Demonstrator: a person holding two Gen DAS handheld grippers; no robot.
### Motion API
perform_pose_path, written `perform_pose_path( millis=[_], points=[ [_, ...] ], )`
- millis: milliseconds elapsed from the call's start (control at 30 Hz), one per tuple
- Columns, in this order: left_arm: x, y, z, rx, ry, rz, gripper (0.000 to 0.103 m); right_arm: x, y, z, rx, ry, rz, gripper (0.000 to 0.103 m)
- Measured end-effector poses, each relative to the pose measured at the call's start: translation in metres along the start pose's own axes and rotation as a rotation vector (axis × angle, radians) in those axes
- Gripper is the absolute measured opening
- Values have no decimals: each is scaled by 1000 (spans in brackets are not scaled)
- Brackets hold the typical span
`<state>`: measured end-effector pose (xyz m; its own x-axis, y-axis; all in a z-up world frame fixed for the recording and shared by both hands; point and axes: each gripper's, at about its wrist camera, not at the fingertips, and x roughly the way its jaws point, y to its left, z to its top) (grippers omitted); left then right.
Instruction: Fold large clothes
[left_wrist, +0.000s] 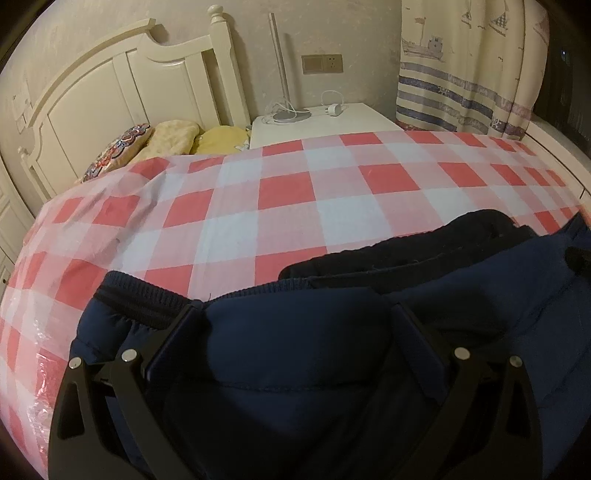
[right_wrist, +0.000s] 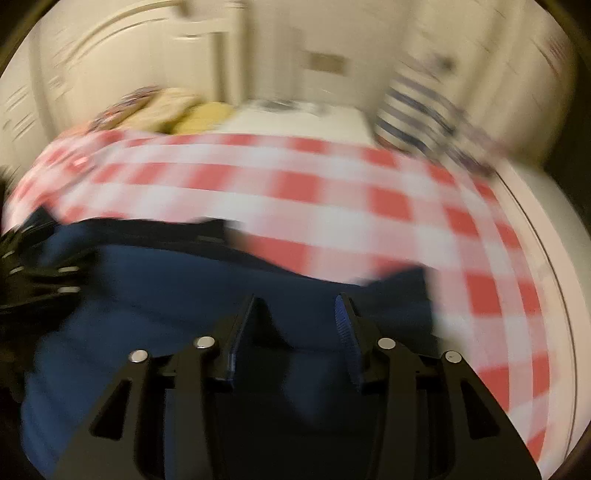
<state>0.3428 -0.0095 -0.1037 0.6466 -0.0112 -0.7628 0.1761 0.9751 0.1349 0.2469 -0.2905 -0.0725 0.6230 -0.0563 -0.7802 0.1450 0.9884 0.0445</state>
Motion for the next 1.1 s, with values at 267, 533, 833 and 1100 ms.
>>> perform_pose_path(
  millis=[267,533,833,1100],
  points=[
    [-7,9,1,-44,-14,7,101,13,-13,-8,73,-6,91,44],
    [-33,92,-4,-222,-21,136,101,12,-12,-11,72,-7,98,44],
    [16,138,-21,-403,166,-62,101,10,-18,-9,87,-11,116,44],
    [-35,120,-20,-348,-44,136,100,9,-15,-6,62,0,87,45]
  ],
)
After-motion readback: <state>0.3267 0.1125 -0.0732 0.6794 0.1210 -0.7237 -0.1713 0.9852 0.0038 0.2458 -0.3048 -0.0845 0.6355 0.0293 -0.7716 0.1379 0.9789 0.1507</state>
